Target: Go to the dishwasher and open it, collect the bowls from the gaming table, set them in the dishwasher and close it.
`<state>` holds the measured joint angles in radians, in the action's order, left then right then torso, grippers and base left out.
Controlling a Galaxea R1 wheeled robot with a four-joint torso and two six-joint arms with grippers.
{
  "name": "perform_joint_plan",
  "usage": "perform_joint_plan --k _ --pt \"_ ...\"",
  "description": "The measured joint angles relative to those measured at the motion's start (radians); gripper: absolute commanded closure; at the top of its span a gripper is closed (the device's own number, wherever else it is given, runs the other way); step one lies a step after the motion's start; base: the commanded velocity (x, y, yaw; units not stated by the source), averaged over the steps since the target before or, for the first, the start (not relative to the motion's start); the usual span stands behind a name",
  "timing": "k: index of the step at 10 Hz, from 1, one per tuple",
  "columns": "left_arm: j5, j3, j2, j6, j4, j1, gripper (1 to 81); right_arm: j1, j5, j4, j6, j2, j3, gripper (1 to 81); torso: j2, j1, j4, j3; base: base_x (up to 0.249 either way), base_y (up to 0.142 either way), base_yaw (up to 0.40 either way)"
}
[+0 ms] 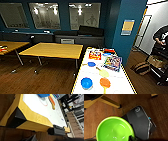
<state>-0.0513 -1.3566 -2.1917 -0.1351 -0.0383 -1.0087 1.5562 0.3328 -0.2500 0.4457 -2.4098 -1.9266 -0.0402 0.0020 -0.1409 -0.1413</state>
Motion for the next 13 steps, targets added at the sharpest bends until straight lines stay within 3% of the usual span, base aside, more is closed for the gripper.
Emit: perform_joint_plan --k 2,5,9,13 --pt "0.081 0.016 0.0 -0.002 -0.019 0.079 1.0 -0.005 -0.004 -0.002 0.0 -0.016 -0.014 81.1 0.0 0.0 0.0 0.0 0.0 0.0 0.0" --pt "0.141 0.018 -0.019 -0.02 -0.037 0.177 1.0 -0.016 -0.018 -0.006 0.0 -0.033 -0.027 81.1 0.0 0.0 0.0 0.0 0.0 0.0 0.0" --pt "0.259 -0.126 -0.069 -0.053 -0.048 0.275 1.0 -0.041 -0.048 -0.006 0.0 -0.036 -0.026 81.1 0.0 0.001 0.0 0.0 0.0 0.0 0.0" --pt "0.299 -0.179 -0.047 -0.071 -0.052 0.343 1.0 -0.044 -0.053 -0.006 0.0 -0.036 -0.026 81.1 0.0 0.001 0.0 0.0 0.0 0.0 0.0"
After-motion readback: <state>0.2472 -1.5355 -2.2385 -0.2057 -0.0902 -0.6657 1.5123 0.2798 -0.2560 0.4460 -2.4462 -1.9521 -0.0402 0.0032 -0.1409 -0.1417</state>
